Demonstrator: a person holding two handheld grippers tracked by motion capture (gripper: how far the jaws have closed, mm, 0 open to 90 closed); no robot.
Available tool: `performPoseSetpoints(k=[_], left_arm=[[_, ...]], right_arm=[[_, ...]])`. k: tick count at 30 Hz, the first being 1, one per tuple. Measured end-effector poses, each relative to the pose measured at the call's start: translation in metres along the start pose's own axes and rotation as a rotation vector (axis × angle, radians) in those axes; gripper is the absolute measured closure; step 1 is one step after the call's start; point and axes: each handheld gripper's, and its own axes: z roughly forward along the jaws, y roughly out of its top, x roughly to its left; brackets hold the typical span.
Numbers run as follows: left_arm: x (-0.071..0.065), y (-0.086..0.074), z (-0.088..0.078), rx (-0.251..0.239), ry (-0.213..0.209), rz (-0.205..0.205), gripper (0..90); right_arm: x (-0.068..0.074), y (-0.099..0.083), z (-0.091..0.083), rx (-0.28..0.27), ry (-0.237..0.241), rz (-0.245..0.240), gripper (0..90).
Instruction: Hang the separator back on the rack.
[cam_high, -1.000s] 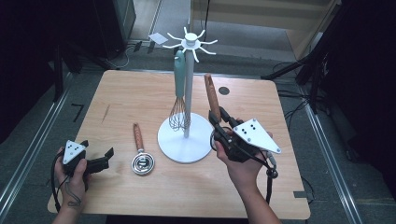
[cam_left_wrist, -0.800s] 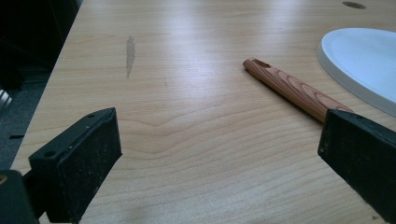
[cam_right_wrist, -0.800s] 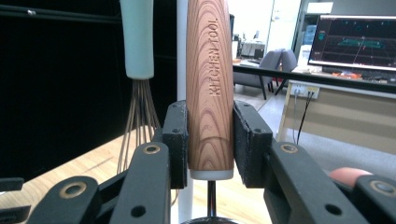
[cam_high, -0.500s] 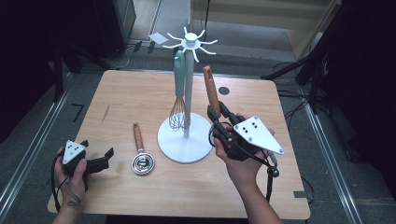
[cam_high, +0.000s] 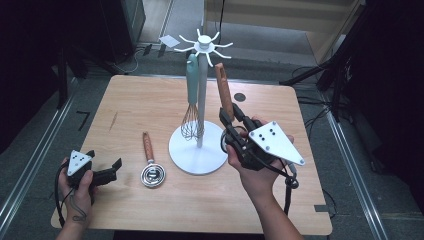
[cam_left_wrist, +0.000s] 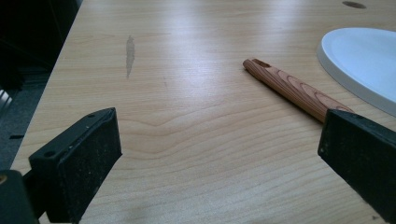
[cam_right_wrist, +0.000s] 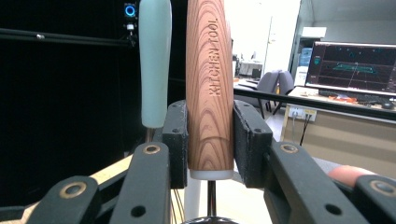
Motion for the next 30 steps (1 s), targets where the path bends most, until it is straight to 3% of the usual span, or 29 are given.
performPoseSetpoints(k=[30], left_arm=[[0.000,0.000,0.000,-0.002,-0.004,0.002,0.0]], right_arm=[[0.013,0.009,0.004,-0.029,-0.011,-0.019,70.5]])
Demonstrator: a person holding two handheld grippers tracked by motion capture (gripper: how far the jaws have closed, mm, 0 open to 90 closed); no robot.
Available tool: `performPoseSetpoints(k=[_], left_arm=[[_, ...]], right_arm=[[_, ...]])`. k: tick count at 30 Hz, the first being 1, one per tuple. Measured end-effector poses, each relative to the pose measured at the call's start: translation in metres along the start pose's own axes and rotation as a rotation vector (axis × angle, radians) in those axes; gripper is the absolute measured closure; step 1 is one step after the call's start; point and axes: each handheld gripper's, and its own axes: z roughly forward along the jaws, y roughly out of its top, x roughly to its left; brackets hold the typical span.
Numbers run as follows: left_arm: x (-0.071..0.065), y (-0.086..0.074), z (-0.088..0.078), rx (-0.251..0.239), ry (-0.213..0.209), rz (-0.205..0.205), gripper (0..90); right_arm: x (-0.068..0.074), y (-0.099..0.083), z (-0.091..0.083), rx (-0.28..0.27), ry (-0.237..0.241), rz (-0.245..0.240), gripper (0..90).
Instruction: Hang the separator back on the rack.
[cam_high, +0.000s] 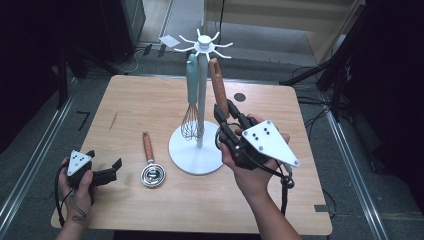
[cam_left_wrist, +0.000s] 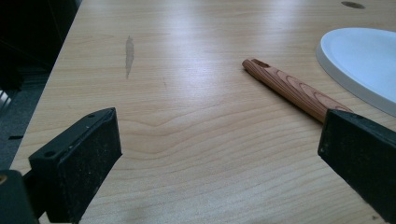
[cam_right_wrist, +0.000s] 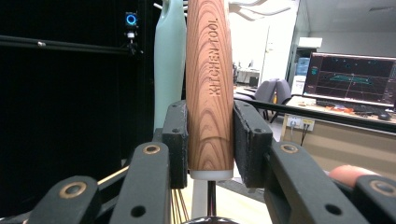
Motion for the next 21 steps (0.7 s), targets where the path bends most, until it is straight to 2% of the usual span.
performPoseSetpoints(k=[5,21], left_arm=[[0.0000,0.0000,0.0001,-0.001,0.001,0.000,0.0],[0.0000,0.0000,0.0000,0.000,0.000,0.002,0.0]], right_arm=[[0.0034,-0.0005,0.0012,-0.003,-0.026,-0.023,70.5],[0.0071,-0.0037,0.0074,0.021,-0.064,-0.047,70.5]])
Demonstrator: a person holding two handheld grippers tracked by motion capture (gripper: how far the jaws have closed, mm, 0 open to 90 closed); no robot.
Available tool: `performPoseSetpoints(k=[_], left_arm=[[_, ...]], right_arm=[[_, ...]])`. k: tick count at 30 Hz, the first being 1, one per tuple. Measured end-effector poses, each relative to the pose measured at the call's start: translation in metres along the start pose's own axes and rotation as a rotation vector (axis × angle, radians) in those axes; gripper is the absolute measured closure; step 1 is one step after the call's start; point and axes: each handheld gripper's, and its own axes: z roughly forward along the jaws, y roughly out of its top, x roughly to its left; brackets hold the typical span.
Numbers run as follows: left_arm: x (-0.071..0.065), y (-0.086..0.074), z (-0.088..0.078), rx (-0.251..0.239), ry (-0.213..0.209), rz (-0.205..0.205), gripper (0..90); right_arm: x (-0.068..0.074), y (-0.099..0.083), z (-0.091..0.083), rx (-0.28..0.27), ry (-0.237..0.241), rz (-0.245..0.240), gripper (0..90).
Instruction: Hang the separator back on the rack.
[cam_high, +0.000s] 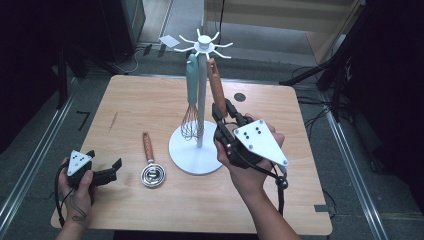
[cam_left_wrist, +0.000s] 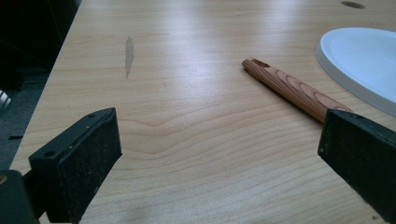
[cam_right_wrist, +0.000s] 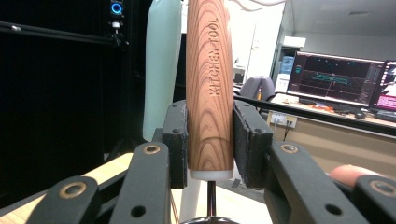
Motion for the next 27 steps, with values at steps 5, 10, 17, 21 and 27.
performPoseSetpoints(k=[5,10,17,21,27], left_arm=[[-0.0002,0.0001,-0.0001,0.002,0.002,0.001,0.0],[0.0000,0.0000,0.0000,0.000,0.000,0.001,0.0],[0.0000,0.0000,0.0001,-0.001,0.000,0.000,0.0],[-0.0001,0.0000,0.0001,-0.001,0.000,-0.001,0.0],[0.0002,0.0000,-0.0001,-0.001,-0.001,-0.001,0.0]], right_arm=[[0.0011,-0.0006,0.0013,0.000,-0.007,-0.005,70.5],[-0.0003,-0.0018,0.0028,0.005,0.000,-0.001,70.2],[0.0010,-0.0027,0.0060,0.025,-0.012,-0.021,70.2],[0.0006,-0.0020,0.0073,0.030,-0.021,-0.025,70.3],[-0.0005,-0.0018,0.0073,0.041,-0.041,-0.031,70.4]])
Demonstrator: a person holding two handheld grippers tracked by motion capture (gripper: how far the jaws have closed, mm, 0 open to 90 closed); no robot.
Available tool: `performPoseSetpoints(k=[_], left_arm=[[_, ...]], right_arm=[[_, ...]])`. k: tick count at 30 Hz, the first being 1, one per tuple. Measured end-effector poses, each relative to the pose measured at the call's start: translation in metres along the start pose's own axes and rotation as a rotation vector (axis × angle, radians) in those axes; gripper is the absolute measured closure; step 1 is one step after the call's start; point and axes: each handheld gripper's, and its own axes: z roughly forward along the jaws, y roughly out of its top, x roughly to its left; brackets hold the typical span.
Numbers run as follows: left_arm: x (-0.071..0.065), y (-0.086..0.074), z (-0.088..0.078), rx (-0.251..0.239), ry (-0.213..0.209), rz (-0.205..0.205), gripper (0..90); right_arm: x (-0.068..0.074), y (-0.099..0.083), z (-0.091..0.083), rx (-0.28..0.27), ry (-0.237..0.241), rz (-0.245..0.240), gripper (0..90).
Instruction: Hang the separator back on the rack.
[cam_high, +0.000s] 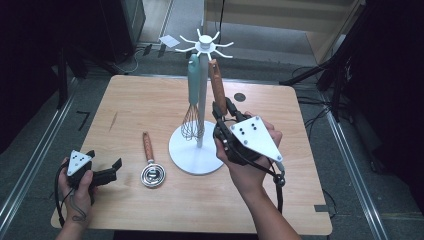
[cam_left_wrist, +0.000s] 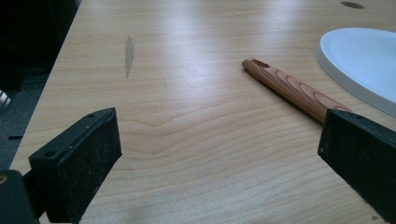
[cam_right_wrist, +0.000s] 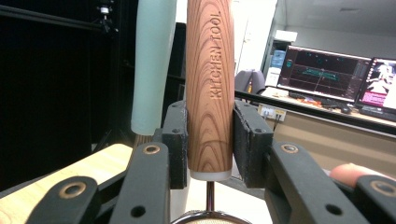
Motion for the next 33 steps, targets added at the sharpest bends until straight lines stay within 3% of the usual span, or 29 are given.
performPoseSetpoints(k=[10,22,29,33], left_arm=[[0.000,0.000,0.000,0.001,0.002,0.001,0.0],[0.000,0.000,0.000,0.001,0.000,-0.002,0.0],[0.000,0.000,0.000,0.003,0.001,0.000,0.0],[0.000,0.000,0.000,0.002,0.001,0.000,0.0]], right_arm=[[-0.004,-0.001,0.002,0.004,0.010,0.014,70.2],[-0.007,0.001,0.003,-0.011,0.094,0.068,62.5],[-0.015,0.010,0.004,-0.052,0.114,0.063,88.8],[-0.022,0.020,0.009,-0.062,0.135,0.076,90.0]])
